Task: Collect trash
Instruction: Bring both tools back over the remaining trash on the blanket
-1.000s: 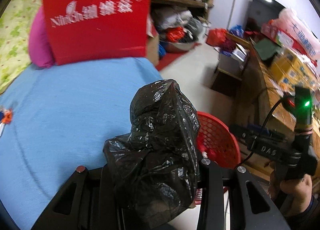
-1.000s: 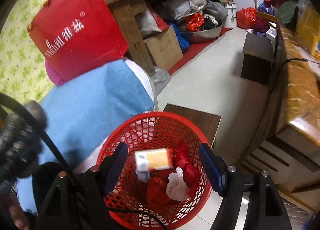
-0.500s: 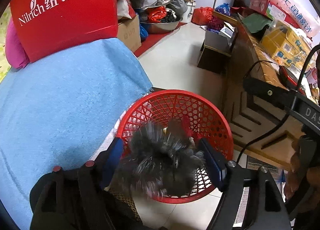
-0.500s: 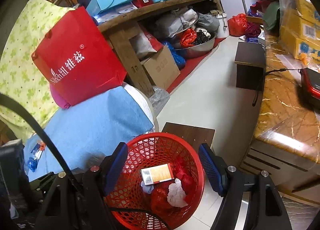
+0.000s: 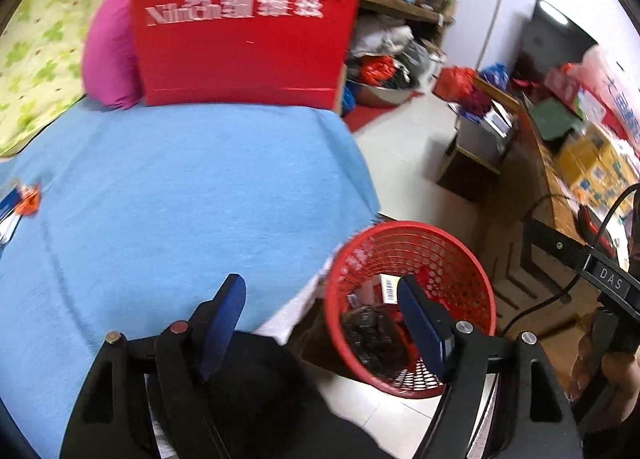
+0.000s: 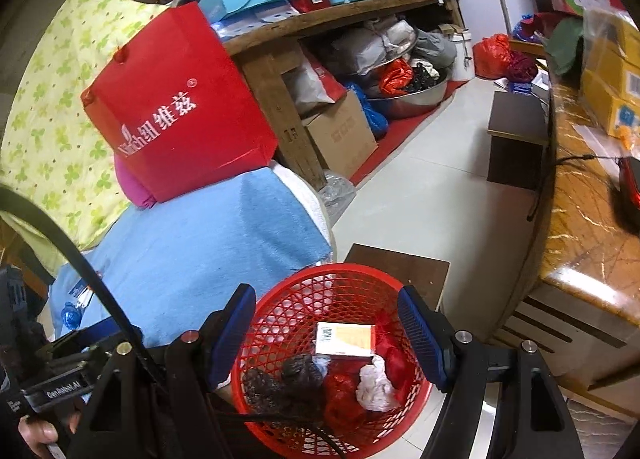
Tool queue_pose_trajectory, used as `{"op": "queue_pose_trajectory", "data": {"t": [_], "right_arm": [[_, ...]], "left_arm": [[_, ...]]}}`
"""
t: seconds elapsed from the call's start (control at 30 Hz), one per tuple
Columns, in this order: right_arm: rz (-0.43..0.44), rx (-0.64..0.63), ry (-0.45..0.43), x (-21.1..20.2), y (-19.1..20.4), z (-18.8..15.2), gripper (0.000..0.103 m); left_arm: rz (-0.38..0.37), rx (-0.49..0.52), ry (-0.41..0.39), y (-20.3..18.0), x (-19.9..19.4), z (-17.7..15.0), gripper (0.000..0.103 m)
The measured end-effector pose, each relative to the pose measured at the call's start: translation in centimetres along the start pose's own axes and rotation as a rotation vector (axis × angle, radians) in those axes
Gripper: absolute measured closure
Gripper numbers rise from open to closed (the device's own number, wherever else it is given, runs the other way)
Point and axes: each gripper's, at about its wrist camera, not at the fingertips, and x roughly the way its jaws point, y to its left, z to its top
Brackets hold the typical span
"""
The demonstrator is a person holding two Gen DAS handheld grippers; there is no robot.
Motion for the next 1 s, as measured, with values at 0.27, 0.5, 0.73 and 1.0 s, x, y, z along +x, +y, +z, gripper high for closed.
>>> {"op": "queue_pose_trajectory", "data": {"t": [0.27,0.5,0.73,1.0], "right_arm": [[0.033,-0.06,0.02,0.4,3.4,-0.5,0.026],[0.07,-0.137,0.042,0.9,7.5,-1.1,0.026],[0.087,-0.2,0.069,1.2,10.8,-2.0,0.026],[0.162,-0.282,0.074,-0.6,15.0,-4.2,0.026]], "left_arm": [[0.06,-0.085,-0.039,4.9,-2.5,-1.9,0.024],[0.106,-0.2,-0.066,10.5,-4.6,-3.9,0.024],[0.174,-0.282,-0.097,15.4,-6.3,-6.1,0.024],[0.265,-0.352,-0.121,20.4,-8.4,-7.8,0.024]]}}
